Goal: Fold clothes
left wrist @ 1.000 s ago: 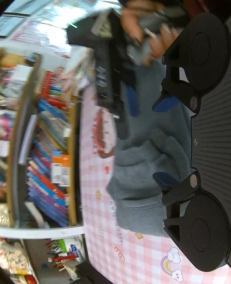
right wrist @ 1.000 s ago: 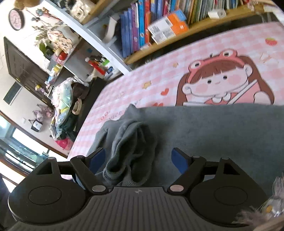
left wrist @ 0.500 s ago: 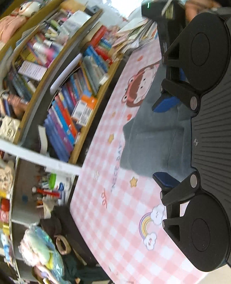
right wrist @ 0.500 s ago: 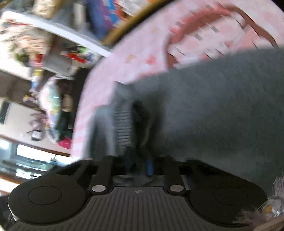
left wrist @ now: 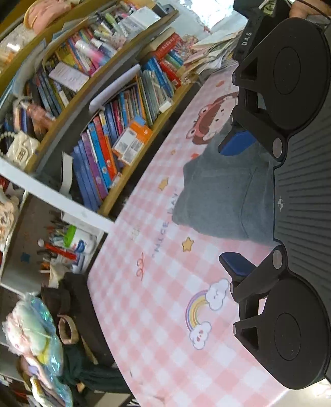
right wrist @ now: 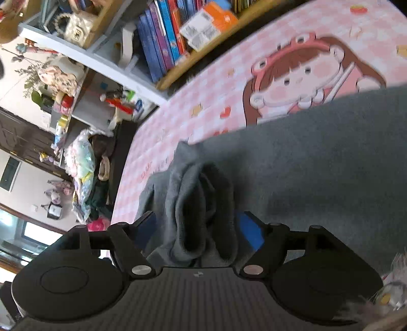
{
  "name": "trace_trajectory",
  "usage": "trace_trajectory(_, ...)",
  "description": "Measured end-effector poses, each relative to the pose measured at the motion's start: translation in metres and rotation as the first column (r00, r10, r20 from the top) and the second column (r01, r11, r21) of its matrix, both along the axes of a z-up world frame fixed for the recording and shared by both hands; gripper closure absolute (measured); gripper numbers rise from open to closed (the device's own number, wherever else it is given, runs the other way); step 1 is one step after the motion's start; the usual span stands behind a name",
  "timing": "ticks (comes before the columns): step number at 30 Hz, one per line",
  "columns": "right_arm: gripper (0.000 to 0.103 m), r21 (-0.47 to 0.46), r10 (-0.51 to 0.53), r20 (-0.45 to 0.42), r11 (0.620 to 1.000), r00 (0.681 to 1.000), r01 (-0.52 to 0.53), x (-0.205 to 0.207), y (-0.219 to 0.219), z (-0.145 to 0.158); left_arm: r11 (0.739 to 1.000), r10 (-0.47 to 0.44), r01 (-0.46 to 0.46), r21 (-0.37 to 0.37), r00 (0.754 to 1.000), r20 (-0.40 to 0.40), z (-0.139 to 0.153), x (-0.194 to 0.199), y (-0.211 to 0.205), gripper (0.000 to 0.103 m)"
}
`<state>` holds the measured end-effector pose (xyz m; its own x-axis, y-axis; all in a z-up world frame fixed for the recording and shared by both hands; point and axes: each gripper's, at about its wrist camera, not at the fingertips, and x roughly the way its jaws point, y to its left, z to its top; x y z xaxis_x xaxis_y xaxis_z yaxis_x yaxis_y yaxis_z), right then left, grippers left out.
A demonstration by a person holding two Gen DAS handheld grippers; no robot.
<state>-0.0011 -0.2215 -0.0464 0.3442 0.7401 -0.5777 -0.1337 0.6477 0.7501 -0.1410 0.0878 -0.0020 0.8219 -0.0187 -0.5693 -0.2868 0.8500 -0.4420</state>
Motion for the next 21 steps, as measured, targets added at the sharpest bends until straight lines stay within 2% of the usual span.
trace_trajectory(3,0.026,-0.022,0.032,-0.083,0.999,0.996,-0.034,0.002,0.012,-0.015,0.999,0.018,-0.018,0.028,1.000,-0.002,0.001,0.000,0.002,0.013)
trace_trajectory(5,0.026,-0.031,0.032,-0.103,0.999,0.994,-0.035,0.002,0.018,-0.020,0.999,0.008,-0.008,0.033,1.000,0.015,0.003,-0.001,0.003,0.013)
trace_trajectory(6,0.031,-0.032,0.028,-0.102,0.999,0.994,-0.031,0.002,0.020,-0.020,0.999,0.002,-0.002,0.035,1.000,0.021,0.004,-0.001,0.004,0.012)
trace_trajectory(7,0.041,-0.030,0.024,-0.098,0.999,0.995,-0.027,0.001,0.022,-0.020,0.999,-0.005,0.003,0.037,1.000,0.027,0.005,-0.002,0.004,0.012)
trace_trajectory(8,0.061,-0.017,0.024,-0.079,1.000,0.997,-0.025,0.001,0.022,-0.018,0.999,-0.009,0.008,0.041,0.999,0.033,0.005,-0.003,0.005,0.012)
trace_trajectory(9,0.077,-0.004,0.023,-0.060,1.000,0.998,-0.023,0.000,0.023,-0.015,0.999,-0.011,0.009,0.044,0.999,0.039,0.006,-0.004,0.006,0.012)
trace_trajectory(11,0.084,0.029,0.023,-0.017,0.999,1.000,-0.023,-0.003,0.022,-0.008,0.999,-0.011,0.009,0.047,0.999,0.053,0.008,-0.005,0.009,0.012)
trace_trajectory(14,0.085,0.167,0.051,0.114,0.983,0.992,-0.070,-0.011,0.015,0.014,0.998,0.004,-0.008,0.061,0.997,0.075,0.010,-0.007,0.013,0.012)
trace_trajectory(15,0.085,0.175,0.047,0.131,0.982,0.990,-0.070,-0.012,0.014,0.017,0.997,0.010,-0.016,0.069,0.997,0.080,0.010,-0.007,0.014,0.012)
trace_trajectory(16,0.085,0.149,0.036,0.121,0.987,0.992,-0.054,-0.011,0.013,0.016,0.996,0.018,-0.025,0.086,0.996,0.083,0.011,-0.007,0.014,0.011)
trace_trajectory(19,0.083,-0.044,-0.023,-0.039,0.999,0.999,0.021,0.000,0.014,-0.012,0.993,0.012,-0.023,0.119,0.996,0.088,0.011,-0.006,0.013,0.009)
trace_trajectory(20,0.078,-0.090,-0.039,-0.094,0.995,0.995,0.031,0.002,0.012,-0.023,0.992,0.005,-0.016,0.123,0.996,0.088,0.011,-0.006,0.013,0.009)
trace_trajectory(21,0.073,-0.071,-0.052,-0.106,0.996,0.993,0.045,0.001,0.008,-0.027,0.993,-0.006,-0.004,0.121,0.996,0.085,0.011,-0.005,0.013,0.009)
